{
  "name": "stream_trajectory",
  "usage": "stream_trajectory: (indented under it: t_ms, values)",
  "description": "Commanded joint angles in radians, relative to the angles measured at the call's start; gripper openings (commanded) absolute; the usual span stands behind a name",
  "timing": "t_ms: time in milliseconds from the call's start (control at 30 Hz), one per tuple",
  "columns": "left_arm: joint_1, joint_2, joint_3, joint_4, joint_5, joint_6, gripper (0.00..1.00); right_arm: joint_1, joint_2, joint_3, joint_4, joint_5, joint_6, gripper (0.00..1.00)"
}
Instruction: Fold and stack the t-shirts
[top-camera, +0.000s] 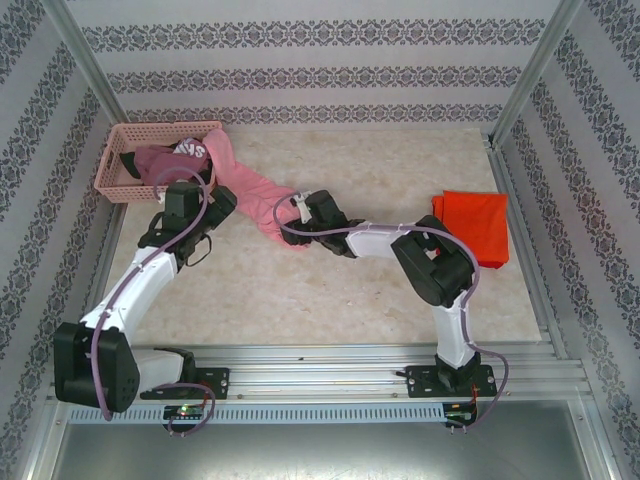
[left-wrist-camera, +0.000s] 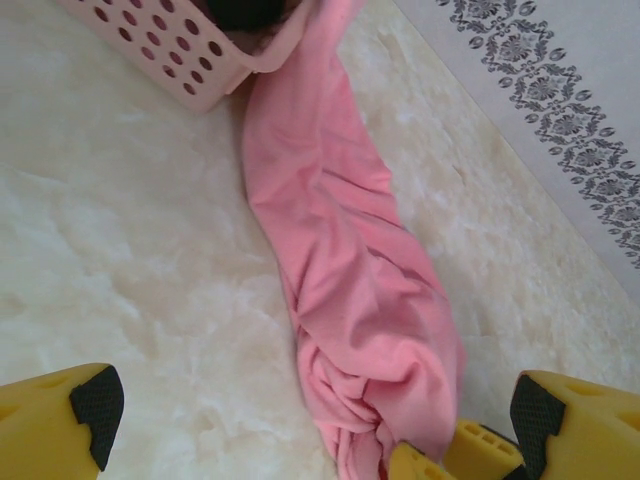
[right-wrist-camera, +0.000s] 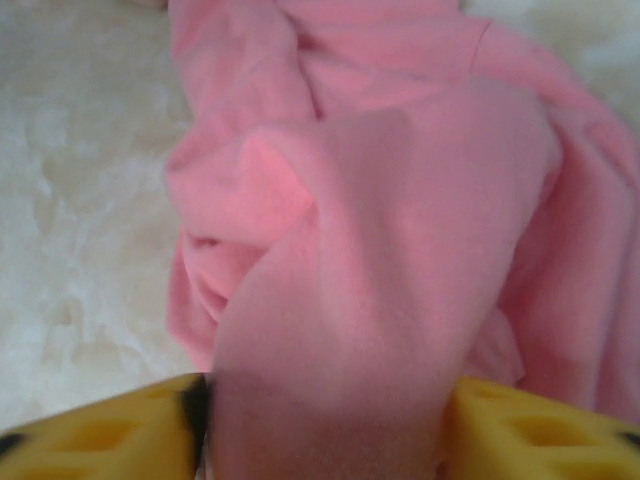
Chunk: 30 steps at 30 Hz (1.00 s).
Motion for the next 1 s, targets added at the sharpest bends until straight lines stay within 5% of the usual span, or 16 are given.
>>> stream_trajectory:
  t_ms: [0,33,333,600,967]
  values:
    - [0.013,-0.035,-0.021,-0.026,-0.022,-0.001,1.0,-0.013,-0.031,0.051,-0.008,-0.052,0.013,0.1]
    - [0.015,-0.038,-0.022,-0.022,-0.025,-0.001,1.0,-0.02,-0.054,0.044,-0.007,-0.061,0.012,0.0]
    - [0.015,0.019,0.039,0.028,-0.042,-0.038,1.0,-0.094,-0.479,-0.152,-0.035,0.105,-0.149,0.0]
    - [0.01,0.151,0.117,0.085,0.026,-0.099,1.0,-0.281,-0.822,-0.43,-0.05,0.182,-0.083,0.0]
    - [-0.086,0.336,0.182,0.152,0.042,-0.186,1.0,-0.458,-0.945,-0.641,-0.083,0.108,-0.017,0.0]
